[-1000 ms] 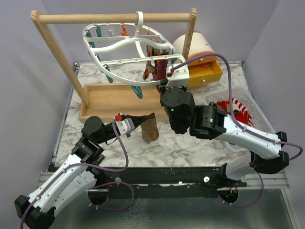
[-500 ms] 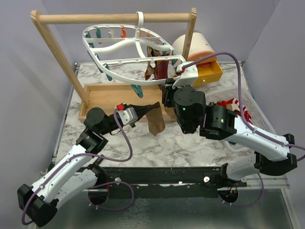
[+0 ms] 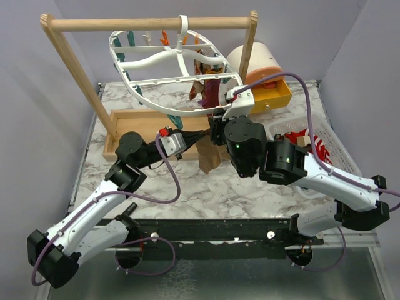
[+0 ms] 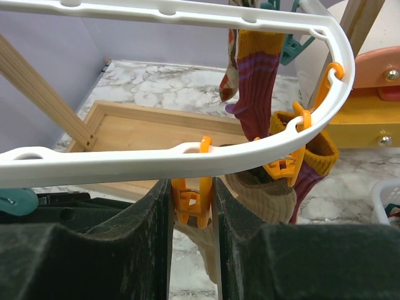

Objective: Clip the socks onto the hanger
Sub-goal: Open the clamp at the hanger.

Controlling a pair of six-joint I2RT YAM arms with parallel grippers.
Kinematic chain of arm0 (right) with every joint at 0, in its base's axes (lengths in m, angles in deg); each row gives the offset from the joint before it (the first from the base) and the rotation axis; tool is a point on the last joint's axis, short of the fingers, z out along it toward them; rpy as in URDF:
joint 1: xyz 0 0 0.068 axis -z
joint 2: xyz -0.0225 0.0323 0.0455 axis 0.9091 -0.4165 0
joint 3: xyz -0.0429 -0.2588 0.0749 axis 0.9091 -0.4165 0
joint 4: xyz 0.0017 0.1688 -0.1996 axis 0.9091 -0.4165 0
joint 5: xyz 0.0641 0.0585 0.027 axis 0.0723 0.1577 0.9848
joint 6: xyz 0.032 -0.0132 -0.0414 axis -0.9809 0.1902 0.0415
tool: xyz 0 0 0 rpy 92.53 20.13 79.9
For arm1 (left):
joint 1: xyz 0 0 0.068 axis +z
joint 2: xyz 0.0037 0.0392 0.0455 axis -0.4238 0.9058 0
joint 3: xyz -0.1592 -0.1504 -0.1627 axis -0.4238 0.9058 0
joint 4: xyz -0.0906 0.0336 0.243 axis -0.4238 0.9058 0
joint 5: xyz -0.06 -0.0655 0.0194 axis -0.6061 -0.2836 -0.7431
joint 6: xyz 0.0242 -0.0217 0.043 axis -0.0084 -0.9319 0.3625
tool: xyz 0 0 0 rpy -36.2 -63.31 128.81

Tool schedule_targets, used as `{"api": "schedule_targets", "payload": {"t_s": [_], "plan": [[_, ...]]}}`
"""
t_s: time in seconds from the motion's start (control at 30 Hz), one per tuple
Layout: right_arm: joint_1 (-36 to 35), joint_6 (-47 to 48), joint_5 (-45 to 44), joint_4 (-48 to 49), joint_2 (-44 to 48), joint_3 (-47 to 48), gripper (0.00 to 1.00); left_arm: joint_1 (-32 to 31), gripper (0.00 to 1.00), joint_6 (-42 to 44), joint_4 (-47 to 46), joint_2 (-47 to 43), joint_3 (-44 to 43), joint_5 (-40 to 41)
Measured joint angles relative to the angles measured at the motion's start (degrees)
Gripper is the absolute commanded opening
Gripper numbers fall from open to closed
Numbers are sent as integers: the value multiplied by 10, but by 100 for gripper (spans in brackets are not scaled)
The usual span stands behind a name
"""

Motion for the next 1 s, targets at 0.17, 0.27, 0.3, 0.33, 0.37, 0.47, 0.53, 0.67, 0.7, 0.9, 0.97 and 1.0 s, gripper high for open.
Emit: {"api": "schedule_targets", "payload": {"t_s": [0.17,0.27,0.3,0.33,0.37,0.47,0.53,0.67,0.7,0.9,0.97,1.0], "plan": [[0,0,5,3,7,-9,0,0,0,3,1,10,-8,-7],[0,0,10,4,8,-9,0,0,0,6,-1,9,-11,-10],[0,0,12,5,8,-10,0,0,0,7,-1,9,-11,-11],[0,0,13,7,8,-11,0,0,0,9,-1,9,-11,-13],[0,1,15,10,9,-14,0,0,0,10,-1,9,-12,-15],[0,2,17,20,14,-25,0,0,0,12,-1,10,-16,-21],[0,3,19,23,15,-27,0,0,0,14,-2,10,-19,-26],[0,5,21,26,15,-27,0,0,0,16,-2,11,-26,-32],[0,6,22,27,15,-27,0,0,0,16,-3,11,-27,-34],[0,12,24,32,16,-31,0,0,0,22,-2,12,-28,-44],[0,19,33,46,22,-44,0,0,0,25,-2,12,-28,-52],[0,24,41,54,26,-52,0,0,0,27,-2,12,-28,-56]]}}
